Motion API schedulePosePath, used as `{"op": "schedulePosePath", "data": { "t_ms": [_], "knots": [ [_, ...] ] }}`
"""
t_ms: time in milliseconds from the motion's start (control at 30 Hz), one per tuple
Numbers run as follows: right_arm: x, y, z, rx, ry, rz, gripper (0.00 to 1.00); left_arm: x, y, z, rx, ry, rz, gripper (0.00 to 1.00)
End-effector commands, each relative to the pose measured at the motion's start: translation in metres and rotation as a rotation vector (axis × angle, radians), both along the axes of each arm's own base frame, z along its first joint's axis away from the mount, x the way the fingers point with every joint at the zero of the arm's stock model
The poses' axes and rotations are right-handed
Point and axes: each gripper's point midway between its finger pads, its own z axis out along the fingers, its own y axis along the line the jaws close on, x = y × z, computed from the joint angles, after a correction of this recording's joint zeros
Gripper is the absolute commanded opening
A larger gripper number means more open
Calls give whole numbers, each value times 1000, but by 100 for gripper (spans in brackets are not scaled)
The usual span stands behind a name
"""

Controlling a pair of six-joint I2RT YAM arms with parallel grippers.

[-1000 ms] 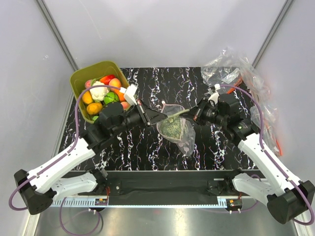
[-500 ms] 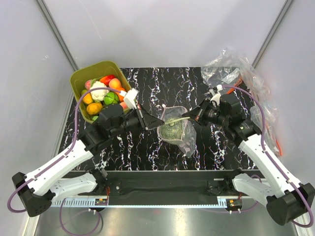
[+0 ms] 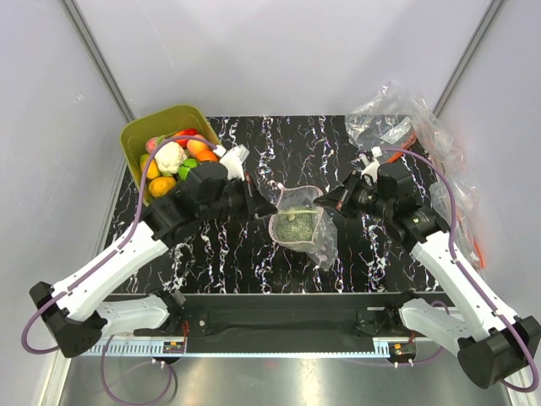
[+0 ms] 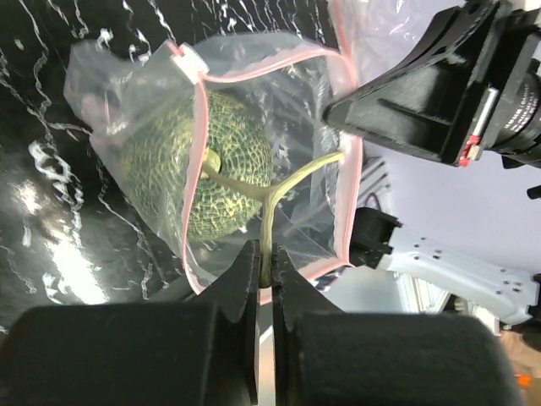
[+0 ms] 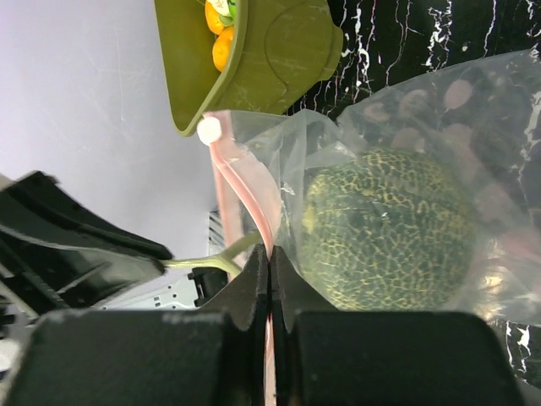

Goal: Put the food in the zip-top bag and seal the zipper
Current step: Place the fake fruit in the zipper food storage bag.

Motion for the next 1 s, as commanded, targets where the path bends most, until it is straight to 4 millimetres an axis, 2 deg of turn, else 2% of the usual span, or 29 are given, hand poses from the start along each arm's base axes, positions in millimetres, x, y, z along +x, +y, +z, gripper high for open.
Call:
{"op": "schedulePosePath", "data": {
  "t_ms": [0,100,133,167,233,267,333,367,433,500,567,600,633,700,767,800,833,900,967],
  "knots": [
    [3,-3,18,-2,-68,0,0,5,4,23,62,-100,-46,0],
    [3,-1,19,2,-73,14,0,6,-6,29,72,-109,-102,0],
    [2,1,19,6,-73,24,0,9,-13,24,89,-93,-120,0],
    [3,1,20,5,-74,23,0,10,-17,33,86,-115,-138,0],
    [4,0,19,-7,-80,21,0,14,-17,23,154,-95,-144,0],
    [4,-1,18,-14,-77,20,0,17,-16,30,165,-127,-152,0],
    [4,-2,21,-27,-94,24,0,19,-12,22,226,-114,-157,0],
    [5,-2,21,-34,-96,26,0,21,-11,28,239,-138,-165,0],
    [5,-4,20,-54,-102,27,0,19,-10,19,287,-111,-189,0],
    [6,-6,18,-73,-100,22,0,17,-10,21,311,-121,-212,0],
    [7,-6,18,-81,-103,26,0,16,-16,15,346,-118,-242,0],
    [7,-5,20,-85,-108,32,0,13,-20,21,353,-127,-258,0],
    [8,-5,20,-86,-108,31,0,14,-26,14,378,-119,-283,0],
    [9,-5,20,-95,-111,34,0,12,-32,12,410,-113,-308,0],
    [10,-5,18,-102,-104,35,0,11,-46,14,426,-124,-345,0],
    [10,-6,18,-103,-105,34,0,8,-52,5,457,-108,-366,0],
    [10,-6,18,-103,-105,34,0,9,-54,9,455,-116,-368,0],
    [11,-6,20,-106,-113,31,0,11,-53,-4,502,-77,-361,0],
    [11,-7,21,-112,-115,27,0,13,-48,-11,531,-47,-327,12]
  ]
}}
